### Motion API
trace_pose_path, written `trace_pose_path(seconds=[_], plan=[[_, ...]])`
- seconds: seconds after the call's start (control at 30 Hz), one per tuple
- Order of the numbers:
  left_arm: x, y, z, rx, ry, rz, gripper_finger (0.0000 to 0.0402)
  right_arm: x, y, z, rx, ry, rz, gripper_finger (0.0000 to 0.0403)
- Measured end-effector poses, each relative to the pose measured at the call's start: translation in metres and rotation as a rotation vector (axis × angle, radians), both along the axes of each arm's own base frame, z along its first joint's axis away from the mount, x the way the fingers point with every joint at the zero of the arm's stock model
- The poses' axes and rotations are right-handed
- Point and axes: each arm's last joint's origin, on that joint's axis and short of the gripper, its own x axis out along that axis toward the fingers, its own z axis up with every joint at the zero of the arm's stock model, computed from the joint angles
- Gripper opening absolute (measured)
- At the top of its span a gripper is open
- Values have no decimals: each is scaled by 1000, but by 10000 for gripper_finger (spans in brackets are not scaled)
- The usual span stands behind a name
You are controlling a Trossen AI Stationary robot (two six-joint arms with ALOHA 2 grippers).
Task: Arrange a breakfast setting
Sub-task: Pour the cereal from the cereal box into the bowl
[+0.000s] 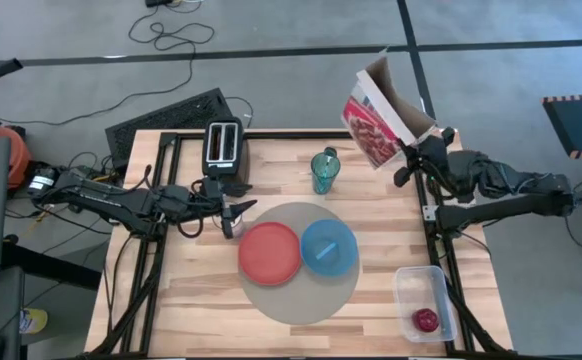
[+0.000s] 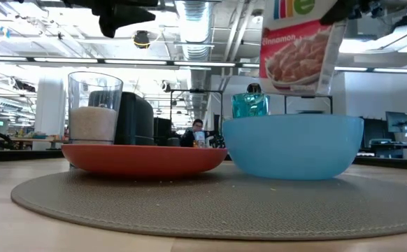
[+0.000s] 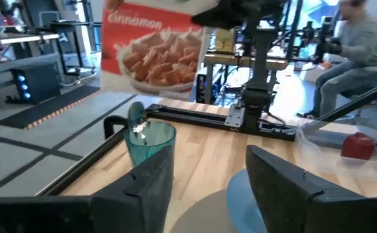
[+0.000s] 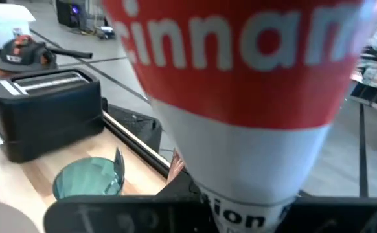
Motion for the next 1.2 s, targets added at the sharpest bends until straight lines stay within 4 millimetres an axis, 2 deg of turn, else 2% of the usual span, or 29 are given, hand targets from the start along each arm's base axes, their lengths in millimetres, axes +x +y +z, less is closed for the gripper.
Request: trace_pose_path(seconds=[0.13, 0.43, 0.5, 0.73, 0.93, 1.2], plan=[[-1, 2, 0, 6, 3, 55, 241, 0, 3, 5, 11, -26, 72, 24], [-1, 3, 1, -12, -16, 102, 376, 7, 10, 18, 24, -147, 370, 24], [-1, 3, 1, -17, -18, 103, 393, 8, 12, 20, 23, -175, 424, 24], [-1, 2, 1, -14, -18, 64, 393, 13, 17, 29, -11, -277, 615, 24], [1, -1, 4, -14, -44, -29, 392, 19, 20, 26, -44, -304, 738, 23], [23, -5, 0, 14, -120, -114, 392, 35, 24, 31, -86, -357, 844, 23]])
